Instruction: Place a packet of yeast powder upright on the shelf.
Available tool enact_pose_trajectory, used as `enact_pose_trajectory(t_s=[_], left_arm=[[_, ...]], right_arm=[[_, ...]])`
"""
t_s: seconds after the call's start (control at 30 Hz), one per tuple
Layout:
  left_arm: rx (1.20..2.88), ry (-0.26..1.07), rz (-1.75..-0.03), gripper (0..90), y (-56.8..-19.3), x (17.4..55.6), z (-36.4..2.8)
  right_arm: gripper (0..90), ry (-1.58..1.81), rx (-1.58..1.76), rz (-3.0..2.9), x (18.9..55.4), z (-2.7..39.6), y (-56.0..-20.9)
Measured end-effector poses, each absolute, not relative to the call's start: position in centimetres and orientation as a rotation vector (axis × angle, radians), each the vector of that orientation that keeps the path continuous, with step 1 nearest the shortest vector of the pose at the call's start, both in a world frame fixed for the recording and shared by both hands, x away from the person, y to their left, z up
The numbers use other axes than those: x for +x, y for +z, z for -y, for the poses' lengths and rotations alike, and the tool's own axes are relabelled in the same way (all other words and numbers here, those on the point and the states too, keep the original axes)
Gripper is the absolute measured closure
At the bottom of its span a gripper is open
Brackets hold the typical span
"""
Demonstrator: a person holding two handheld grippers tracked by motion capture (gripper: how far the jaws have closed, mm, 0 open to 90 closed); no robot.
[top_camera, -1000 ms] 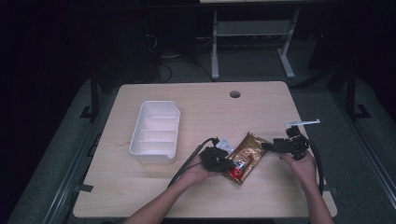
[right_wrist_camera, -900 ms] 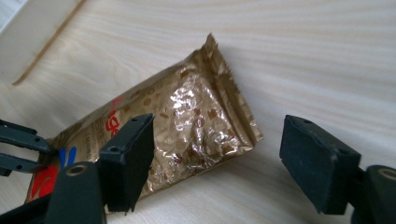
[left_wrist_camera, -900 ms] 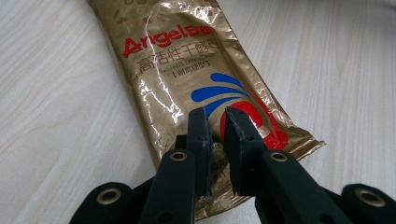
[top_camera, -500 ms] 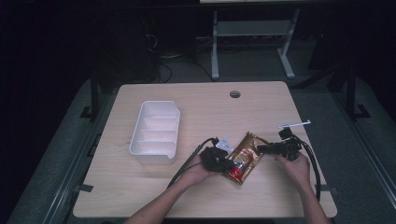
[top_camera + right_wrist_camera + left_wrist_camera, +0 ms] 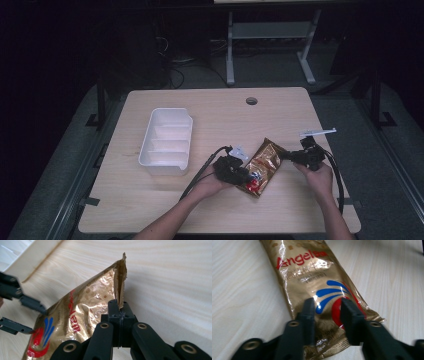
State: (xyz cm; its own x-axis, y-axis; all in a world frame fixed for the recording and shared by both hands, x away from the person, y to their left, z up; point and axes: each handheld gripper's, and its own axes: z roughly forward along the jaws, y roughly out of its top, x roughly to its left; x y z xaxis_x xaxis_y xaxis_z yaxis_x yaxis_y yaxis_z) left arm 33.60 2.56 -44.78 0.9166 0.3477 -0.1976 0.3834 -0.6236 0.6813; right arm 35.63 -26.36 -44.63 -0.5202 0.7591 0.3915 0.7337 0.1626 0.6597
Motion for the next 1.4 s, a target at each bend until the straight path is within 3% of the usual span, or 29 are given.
enact_pose_trajectory(t_s=[0.4, 0.67, 0.77, 0.97, 1.17, 1.33, 1.37, 1.4], left_arm=[[2.129, -0.104, -0.631, 32.6, -44.3, 34.9, -3.7], [2.115, -0.202, -0.624, 30.2, -45.0, 35.4, -3.1], [2.098, -0.246, -0.608, 37.3, -45.1, 35.5, -3.0], [2.107, -0.216, -0.535, 66.9, -44.8, 35.2, -3.2], [2.115, -0.204, -0.497, 76.7, -44.6, 34.9, -3.1], [2.127, -0.188, -0.463, 78.9, -44.3, 34.6, -3.1], [2.127, -0.188, -0.463, 79.1, -44.3, 34.6, -3.1], [2.128, -0.184, -0.455, 79.2, -44.2, 34.5, -3.1]], right_arm=[[89.6, 1.399, 1.288, -2.312, 33.3, 25.9, -40.3], [89.5, 1.486, 1.107, -2.351, 32.0, 25.1, -38.1], [89.4, 1.493, 1.048, -2.366, 31.6, 24.6, -37.5], [89.1, 1.51, 1.012, -2.364, 31.3, 24.3, -37.0], [85.2, 1.537, 1.007, -2.374, 31.4, 24.9, -37.0], [65.8, 1.562, 1.015, -2.397, 31.6, 24.9, -37.2], [65.8, 1.562, 1.015, -2.397, 31.6, 24.9, -37.2], [56.3, 1.557, 1.024, -2.419, 31.8, 24.6, -37.4]])
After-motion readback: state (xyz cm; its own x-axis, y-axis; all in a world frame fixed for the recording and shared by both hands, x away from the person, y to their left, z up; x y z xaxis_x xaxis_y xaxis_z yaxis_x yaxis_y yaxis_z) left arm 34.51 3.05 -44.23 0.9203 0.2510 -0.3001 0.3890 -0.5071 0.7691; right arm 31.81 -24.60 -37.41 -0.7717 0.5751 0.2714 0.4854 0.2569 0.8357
